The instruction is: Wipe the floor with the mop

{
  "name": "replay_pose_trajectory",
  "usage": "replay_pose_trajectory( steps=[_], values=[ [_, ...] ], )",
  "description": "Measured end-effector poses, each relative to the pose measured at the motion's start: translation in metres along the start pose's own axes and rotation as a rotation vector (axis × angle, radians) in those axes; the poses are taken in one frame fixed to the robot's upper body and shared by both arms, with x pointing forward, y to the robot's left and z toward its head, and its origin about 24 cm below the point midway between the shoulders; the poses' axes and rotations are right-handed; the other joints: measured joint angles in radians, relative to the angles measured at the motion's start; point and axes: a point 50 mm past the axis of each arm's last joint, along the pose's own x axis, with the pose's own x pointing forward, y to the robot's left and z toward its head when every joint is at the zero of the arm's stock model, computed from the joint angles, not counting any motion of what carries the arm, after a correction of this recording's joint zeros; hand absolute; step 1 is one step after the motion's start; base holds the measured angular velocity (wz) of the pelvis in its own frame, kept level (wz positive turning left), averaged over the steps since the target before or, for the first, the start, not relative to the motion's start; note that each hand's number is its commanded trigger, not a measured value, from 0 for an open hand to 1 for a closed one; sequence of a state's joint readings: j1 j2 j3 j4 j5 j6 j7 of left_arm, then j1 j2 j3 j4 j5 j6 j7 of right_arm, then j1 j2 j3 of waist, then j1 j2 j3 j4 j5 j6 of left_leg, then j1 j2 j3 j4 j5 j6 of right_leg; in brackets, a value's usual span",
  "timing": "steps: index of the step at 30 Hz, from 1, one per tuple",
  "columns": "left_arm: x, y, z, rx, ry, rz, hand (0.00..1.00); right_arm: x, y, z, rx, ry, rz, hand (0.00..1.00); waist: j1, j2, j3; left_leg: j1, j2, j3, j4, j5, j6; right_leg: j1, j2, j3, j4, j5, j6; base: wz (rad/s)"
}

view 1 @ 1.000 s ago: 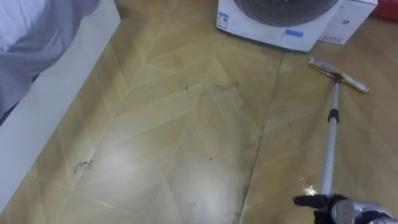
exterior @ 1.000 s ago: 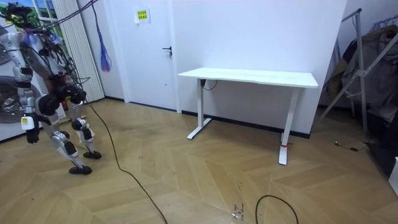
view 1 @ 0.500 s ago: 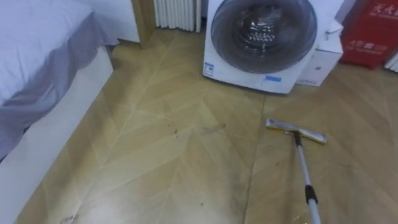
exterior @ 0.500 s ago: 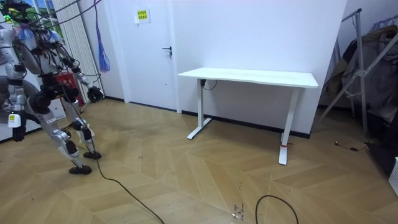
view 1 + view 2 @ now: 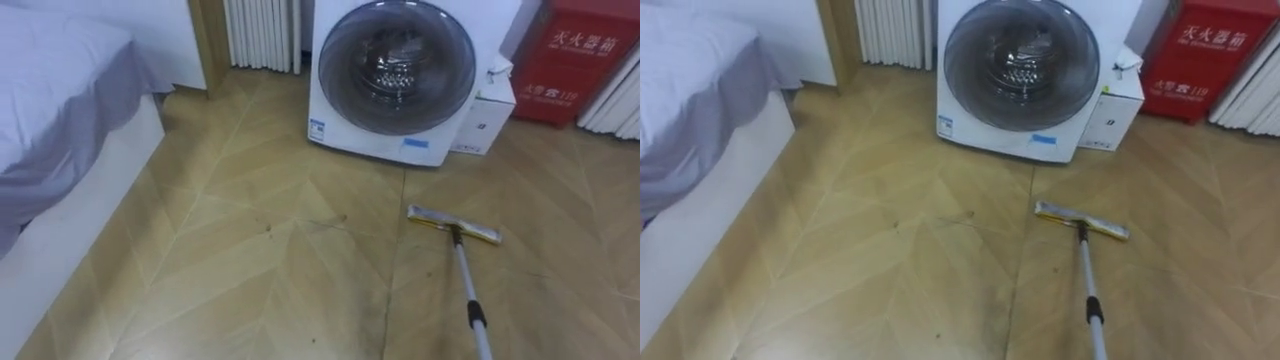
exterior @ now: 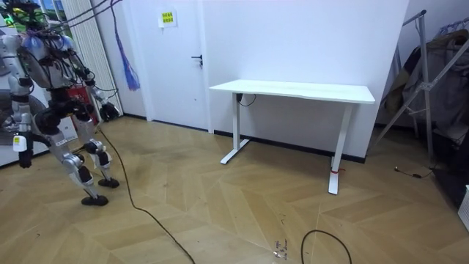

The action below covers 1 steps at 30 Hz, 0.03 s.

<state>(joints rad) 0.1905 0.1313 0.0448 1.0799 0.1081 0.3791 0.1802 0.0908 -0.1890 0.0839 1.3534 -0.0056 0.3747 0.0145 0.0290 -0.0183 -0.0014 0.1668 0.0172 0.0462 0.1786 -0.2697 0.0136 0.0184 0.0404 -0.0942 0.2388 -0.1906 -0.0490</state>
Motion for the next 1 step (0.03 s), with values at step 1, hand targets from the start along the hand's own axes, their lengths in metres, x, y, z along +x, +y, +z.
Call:
replay_pose_trajectory(
  steps=[1],
  values=[
    [-0.0001, 0.0004, 0.0023, 0.016, -0.005, -0.002, 0.00, -0.0004, -0.0001, 0.0014, -0.001, -0.001, 0.000, 1.00, -0.002, 0.003, 0.0008, 0.000, 0.000, 0.000, 0.000, 0.000, 0.000, -0.001, 0.000, 0.000, 0.002, 0.001, 0.000, 0.00]
  ],
)
